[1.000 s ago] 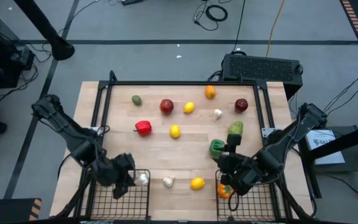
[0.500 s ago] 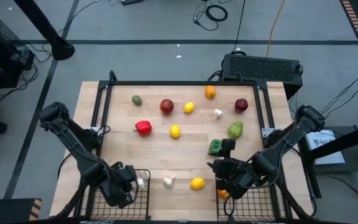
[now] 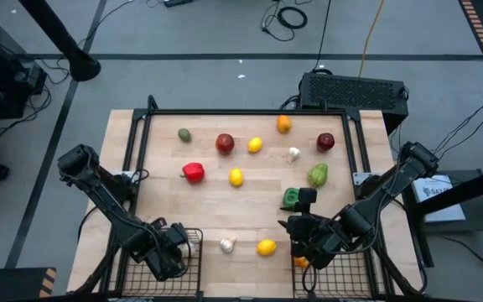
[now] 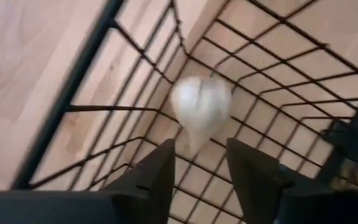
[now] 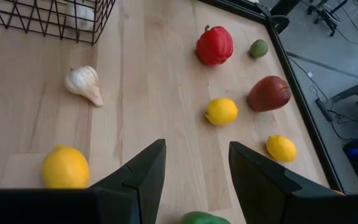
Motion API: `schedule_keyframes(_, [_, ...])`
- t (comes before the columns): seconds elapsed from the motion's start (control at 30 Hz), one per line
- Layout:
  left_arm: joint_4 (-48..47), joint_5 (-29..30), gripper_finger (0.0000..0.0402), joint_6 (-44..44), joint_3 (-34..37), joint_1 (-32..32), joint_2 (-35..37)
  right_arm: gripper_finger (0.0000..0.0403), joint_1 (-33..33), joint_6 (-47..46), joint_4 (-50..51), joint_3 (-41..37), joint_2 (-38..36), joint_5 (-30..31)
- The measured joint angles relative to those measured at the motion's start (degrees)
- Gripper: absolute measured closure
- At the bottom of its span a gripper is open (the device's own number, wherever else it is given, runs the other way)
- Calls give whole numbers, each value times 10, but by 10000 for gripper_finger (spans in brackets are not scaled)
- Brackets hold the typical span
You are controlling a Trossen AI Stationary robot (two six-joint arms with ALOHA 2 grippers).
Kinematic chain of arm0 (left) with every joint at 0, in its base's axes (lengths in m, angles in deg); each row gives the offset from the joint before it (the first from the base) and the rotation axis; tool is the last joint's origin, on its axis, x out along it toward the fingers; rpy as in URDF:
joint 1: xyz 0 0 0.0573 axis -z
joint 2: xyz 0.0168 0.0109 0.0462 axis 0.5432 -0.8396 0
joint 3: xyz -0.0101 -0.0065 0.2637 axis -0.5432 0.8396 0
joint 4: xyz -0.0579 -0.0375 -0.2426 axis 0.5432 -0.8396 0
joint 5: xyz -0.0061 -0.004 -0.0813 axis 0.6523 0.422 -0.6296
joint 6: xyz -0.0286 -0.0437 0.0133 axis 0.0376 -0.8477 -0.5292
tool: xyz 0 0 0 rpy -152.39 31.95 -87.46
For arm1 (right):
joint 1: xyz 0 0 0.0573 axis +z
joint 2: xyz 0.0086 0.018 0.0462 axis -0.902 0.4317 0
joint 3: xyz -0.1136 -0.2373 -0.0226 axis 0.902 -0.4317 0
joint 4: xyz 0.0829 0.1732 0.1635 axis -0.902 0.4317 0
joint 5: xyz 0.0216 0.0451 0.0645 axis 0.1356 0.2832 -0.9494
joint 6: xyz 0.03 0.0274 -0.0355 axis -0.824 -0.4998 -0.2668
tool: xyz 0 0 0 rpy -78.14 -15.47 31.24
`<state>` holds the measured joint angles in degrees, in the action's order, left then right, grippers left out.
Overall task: Sort produce into baskets
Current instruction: Put the red bell pepper into the left black wire basket
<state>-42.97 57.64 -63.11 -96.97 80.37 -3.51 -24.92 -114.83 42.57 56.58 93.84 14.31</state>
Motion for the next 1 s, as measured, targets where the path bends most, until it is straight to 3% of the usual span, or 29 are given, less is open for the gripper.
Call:
schedule_keyframes(0.13, [-1, 2, 222, 0, -1, -13, 16, 235, 0, 0, 0, 0, 0, 0])
schedule_keyframes(0.27, [-9, 31, 224, 3, -22, -25, 47, 235, 0, 3, 0, 0, 0, 1])
schedule_keyframes(0.37, [-8, 102, 233, 43, -49, -27, 70, 235, -1, 7, 0, 0, 0, 1])
schedule_keyframes(0.6, [6, 355, 249, 192, -82, -30, 88, 235, -6, 35, -4, 0, 0, 3])
schedule_keyframes(0.7, [9, 434, 249, 226, -82, -40, 86, 235, -15, 35, -7, 0, 0, 3])
schedule_keyframes(0.83, [9, 481, 249, 226, -74, -63, 84, 235, -31, 53, -8, 0, 1, 3])
schedule_keyframes(1.0, [0, 486, 249, 225, -49, -94, 84, 235, -62, 80, -33, 0, 21, 2])
